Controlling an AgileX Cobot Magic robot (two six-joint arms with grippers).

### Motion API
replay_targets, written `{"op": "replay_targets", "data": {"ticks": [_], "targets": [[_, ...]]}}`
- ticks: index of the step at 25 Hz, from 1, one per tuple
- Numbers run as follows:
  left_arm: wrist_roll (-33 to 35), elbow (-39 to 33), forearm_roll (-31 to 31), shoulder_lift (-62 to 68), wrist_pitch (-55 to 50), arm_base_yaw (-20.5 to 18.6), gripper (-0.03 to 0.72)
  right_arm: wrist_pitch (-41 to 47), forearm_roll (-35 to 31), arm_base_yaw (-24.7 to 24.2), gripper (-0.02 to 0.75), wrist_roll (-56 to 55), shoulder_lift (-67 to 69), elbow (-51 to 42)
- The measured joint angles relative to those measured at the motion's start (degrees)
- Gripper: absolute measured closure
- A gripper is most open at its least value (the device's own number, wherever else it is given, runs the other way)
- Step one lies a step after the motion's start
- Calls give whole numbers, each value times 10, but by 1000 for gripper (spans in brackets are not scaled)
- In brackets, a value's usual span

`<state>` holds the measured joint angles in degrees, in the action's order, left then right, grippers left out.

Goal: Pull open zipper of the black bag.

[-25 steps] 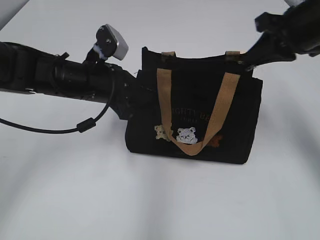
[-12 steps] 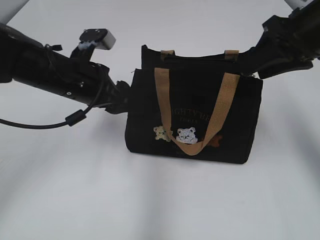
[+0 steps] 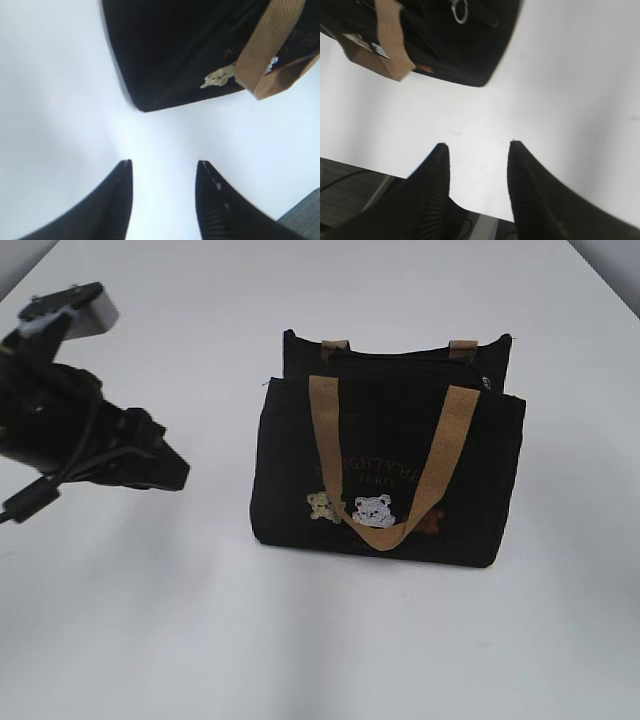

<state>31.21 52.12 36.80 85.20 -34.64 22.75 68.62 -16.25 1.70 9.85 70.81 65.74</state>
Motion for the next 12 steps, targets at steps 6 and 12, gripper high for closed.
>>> {"op": "replay_targets", "data": {"ticks": [6,12], "targets": [[-126,-105,-93,-181,-11,0,379,-28,45,0,443,-10,-200,-190],[-213,-177,-193,-431,-105,0,379,-57,53,0,443,-12,-403,-340]]}}
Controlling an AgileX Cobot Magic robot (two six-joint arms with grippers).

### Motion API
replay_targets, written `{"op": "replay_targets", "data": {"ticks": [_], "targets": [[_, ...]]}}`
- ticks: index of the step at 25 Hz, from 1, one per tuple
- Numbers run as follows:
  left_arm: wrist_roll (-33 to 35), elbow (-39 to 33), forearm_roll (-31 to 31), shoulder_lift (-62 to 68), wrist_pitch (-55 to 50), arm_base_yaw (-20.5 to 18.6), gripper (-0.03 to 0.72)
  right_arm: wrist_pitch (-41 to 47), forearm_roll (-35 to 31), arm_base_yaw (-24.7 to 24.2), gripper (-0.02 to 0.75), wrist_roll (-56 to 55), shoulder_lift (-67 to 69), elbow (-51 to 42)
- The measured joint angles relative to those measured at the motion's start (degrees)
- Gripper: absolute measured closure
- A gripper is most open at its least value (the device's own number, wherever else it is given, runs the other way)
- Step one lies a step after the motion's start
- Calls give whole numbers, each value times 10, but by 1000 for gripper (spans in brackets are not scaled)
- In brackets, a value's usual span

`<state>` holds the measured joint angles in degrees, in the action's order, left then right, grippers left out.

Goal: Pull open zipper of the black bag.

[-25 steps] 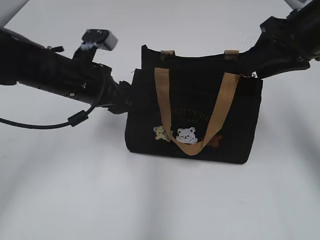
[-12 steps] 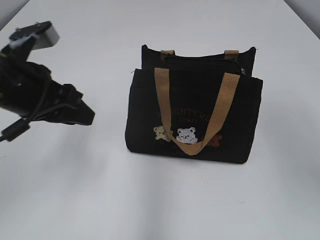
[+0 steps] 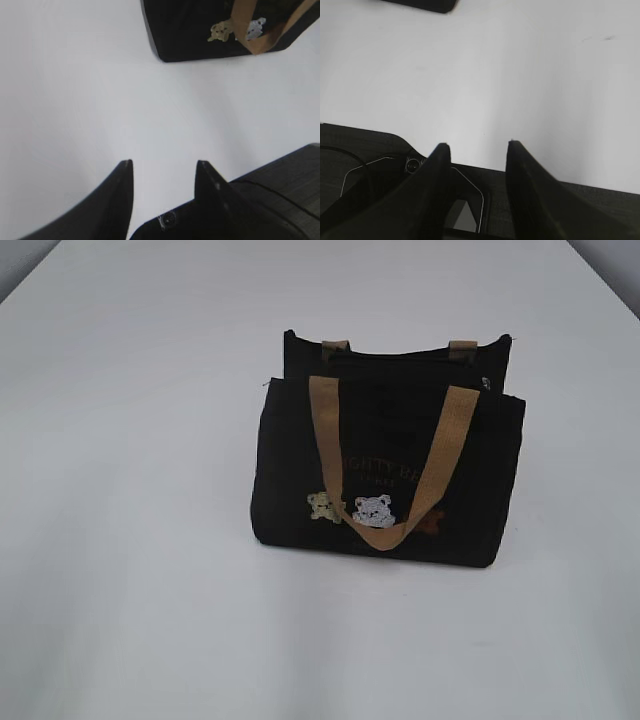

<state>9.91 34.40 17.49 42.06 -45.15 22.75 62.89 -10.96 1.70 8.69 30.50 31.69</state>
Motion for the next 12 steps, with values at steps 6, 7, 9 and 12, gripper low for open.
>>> {"op": "replay_targets", "data": {"ticks": [6,7,9,12], "targets": [[-38,-25,-104,-210,-77,0,379,1,0,0,443,30,-141,-37],[-39,-27,-112,-239,-77,0,379,1,0,0,443,35,-160,-37],[-41,-30,-119,-284,-75,0,379,1,0,0,443,42,-192,-37],[-43,-30,-122,-336,-75,0,379,1,0,0,443,46,-245,-37]]}}
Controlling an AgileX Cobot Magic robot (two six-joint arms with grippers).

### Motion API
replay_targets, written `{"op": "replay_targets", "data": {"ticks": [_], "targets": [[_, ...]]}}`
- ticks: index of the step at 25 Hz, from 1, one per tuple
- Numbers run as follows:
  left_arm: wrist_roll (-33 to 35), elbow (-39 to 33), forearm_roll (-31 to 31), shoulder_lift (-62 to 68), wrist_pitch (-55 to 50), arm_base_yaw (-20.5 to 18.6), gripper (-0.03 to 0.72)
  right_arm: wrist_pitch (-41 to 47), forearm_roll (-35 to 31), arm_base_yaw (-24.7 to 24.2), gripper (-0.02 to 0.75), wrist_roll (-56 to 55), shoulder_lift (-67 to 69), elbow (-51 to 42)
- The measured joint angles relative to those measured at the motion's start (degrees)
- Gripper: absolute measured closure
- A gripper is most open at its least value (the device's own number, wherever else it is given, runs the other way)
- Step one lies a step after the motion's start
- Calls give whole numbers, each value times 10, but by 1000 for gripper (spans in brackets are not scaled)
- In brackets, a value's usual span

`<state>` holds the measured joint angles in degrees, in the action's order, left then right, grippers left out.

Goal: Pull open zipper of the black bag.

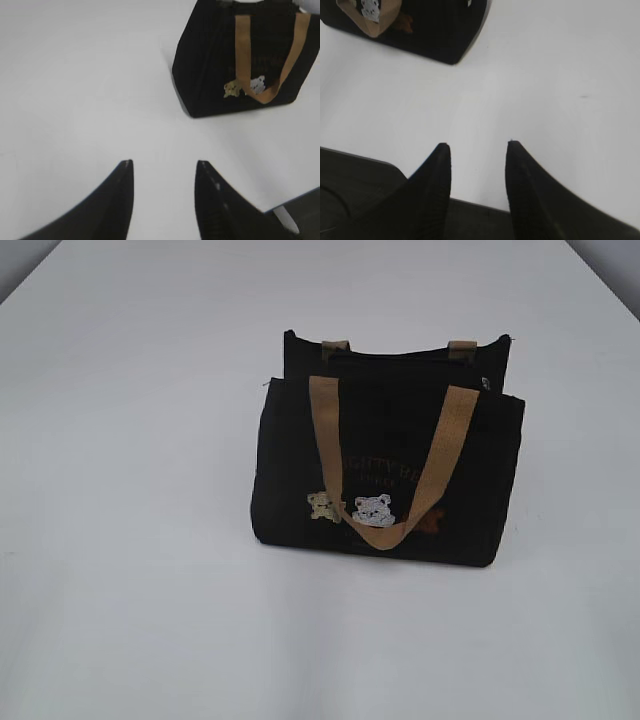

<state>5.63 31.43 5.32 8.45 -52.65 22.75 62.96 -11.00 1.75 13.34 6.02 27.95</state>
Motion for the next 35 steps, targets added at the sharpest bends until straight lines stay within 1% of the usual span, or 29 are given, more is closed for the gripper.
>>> {"op": "replay_targets", "data": {"ticks": [4,10,15,31,32,33,34,35], "targets": [[0,0,-1,-40,-8,0,379,0,0,0,444,2,-57,-1],[0,-11,-17,-46,-78,0,379,0,-1,1,444,6,-64,-1],[0,-11,-18,-87,-81,0,379,0,-2,1,444,10,-64,-1],[0,-11,-14,-90,-81,-1,379,0,-1,1,444,11,-64,-1],[0,-11,-14,-90,-81,-7,379,0,-1,0,444,11,-64,-1],[0,-11,-13,-90,-81,-25,379,0,-2,-3,444,11,-64,-1],[0,-11,-13,-90,-81,-48,379,0,-2,-7,444,12,-64,-1],[0,-11,-13,-90,-81,-83,379,0,-2,-15,444,12,-64,-1]]}}
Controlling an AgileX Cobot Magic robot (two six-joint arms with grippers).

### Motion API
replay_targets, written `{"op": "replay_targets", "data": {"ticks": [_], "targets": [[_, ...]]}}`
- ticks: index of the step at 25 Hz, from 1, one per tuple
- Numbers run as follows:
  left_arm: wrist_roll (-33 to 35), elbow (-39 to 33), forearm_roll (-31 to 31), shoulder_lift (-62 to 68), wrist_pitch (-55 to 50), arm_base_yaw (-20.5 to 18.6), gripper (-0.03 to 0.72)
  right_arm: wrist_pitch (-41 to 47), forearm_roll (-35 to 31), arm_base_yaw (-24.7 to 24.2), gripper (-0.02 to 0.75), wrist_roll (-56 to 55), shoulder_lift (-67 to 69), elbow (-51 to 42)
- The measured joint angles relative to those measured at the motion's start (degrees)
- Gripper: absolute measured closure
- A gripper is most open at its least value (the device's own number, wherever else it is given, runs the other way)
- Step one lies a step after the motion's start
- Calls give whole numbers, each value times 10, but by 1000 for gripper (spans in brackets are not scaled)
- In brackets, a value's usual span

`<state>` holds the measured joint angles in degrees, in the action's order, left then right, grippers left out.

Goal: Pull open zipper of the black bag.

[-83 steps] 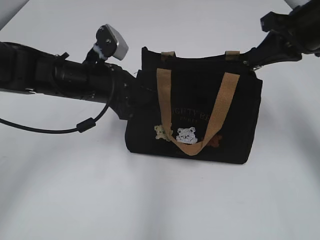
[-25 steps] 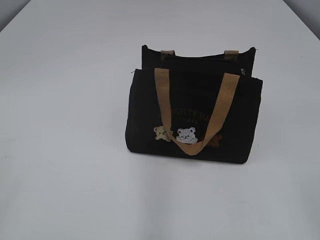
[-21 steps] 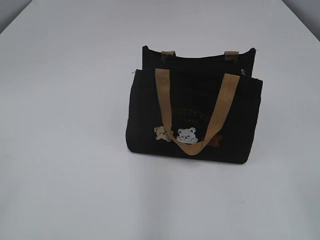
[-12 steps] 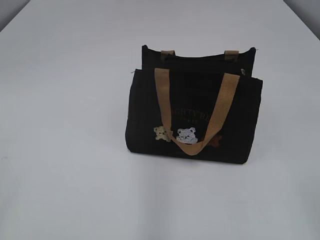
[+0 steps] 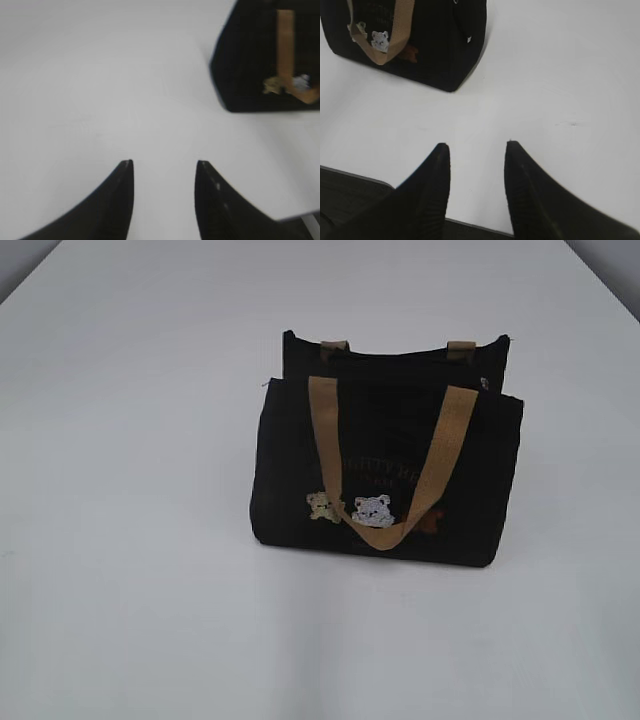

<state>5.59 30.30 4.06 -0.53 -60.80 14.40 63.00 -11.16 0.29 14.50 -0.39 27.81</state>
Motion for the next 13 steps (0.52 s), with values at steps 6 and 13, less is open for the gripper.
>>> {"op": "replay_targets", "data": {"ticks": [6,13], "targets": [[0,0,1,0,0,-135,379,0,0,-22,444,0,0,0],[0,0,1,0,0,-137,379,0,-1,-22,444,0,0,0]]}}
